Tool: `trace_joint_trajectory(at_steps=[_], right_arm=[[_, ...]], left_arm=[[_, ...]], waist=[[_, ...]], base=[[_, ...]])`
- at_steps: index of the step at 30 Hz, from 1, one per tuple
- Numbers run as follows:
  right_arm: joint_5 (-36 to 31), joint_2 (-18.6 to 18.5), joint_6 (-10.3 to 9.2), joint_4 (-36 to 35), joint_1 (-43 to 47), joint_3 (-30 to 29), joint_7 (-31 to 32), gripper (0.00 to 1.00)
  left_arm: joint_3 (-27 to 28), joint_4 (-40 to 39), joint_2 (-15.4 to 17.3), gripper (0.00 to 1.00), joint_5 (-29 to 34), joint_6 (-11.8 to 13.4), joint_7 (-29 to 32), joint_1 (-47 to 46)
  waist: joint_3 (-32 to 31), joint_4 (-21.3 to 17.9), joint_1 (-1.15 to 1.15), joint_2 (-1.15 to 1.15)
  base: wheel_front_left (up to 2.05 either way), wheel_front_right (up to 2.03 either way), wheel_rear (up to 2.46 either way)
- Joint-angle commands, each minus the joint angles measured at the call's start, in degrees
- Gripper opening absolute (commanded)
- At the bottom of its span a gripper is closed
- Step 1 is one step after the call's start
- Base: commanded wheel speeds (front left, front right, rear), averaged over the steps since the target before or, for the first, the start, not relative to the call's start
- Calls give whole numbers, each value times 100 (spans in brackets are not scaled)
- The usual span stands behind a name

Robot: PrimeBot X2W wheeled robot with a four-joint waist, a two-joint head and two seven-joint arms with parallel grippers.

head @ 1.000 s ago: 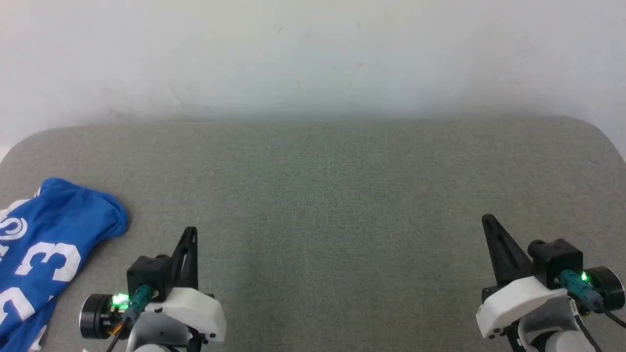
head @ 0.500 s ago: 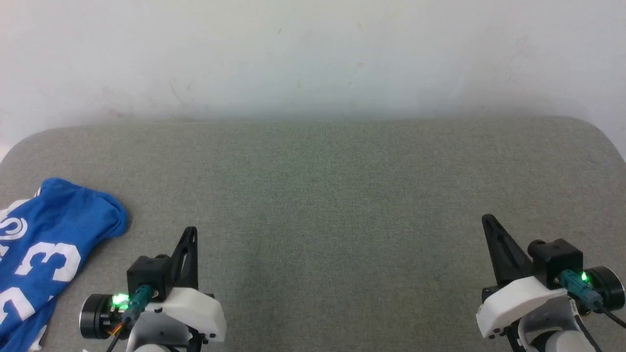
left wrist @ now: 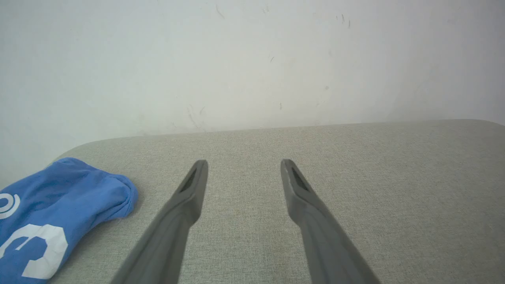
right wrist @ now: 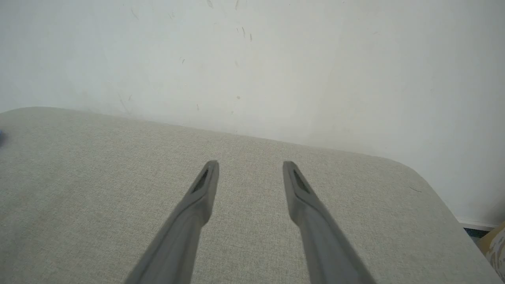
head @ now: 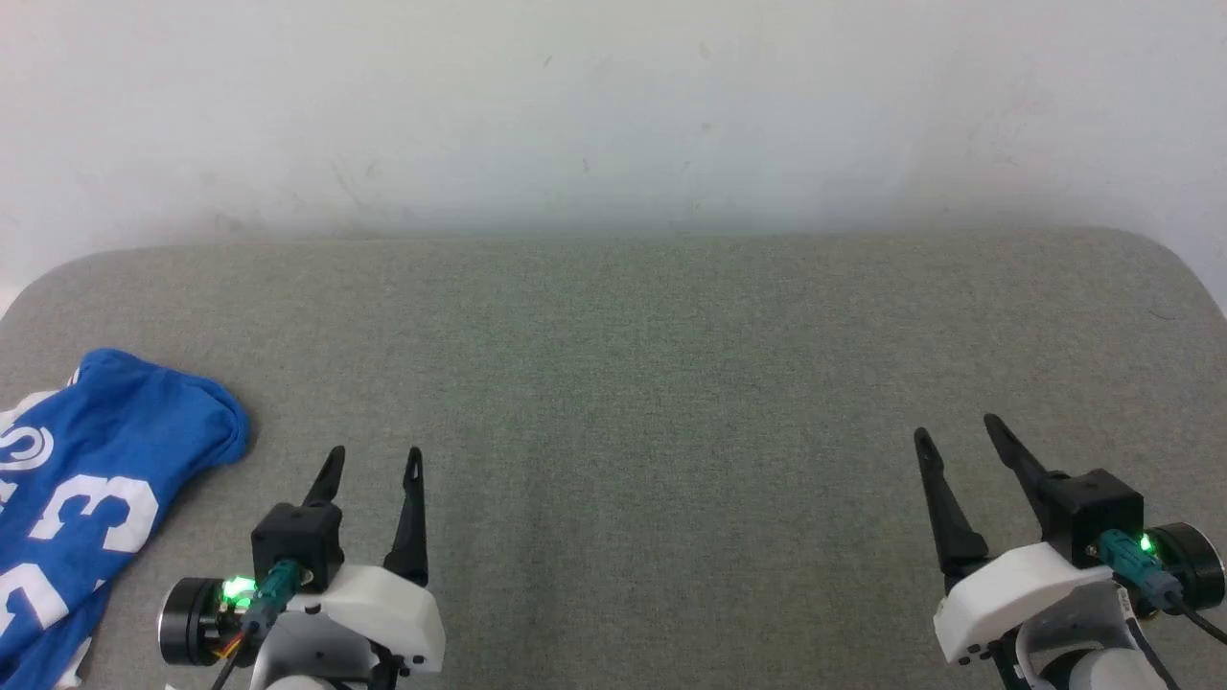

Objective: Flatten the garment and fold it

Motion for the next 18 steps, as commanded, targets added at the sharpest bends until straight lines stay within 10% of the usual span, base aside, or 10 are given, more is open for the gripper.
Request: trace_joint_trajectory(at_steps=[1,18], right_arm=[[38,2,0,24,9,-21,-48,100],[184,5,-1,100,32,-74,-242,100]], left_arm=[[-27,36,-1,100,-69,-6,-57,-21],[-126,111,-5,100,-326,-43,-249,-86]], waist=[[-1,-1,0,-1],[-8,108,0,-1]], base=[[0,0,0],[0,0,0]])
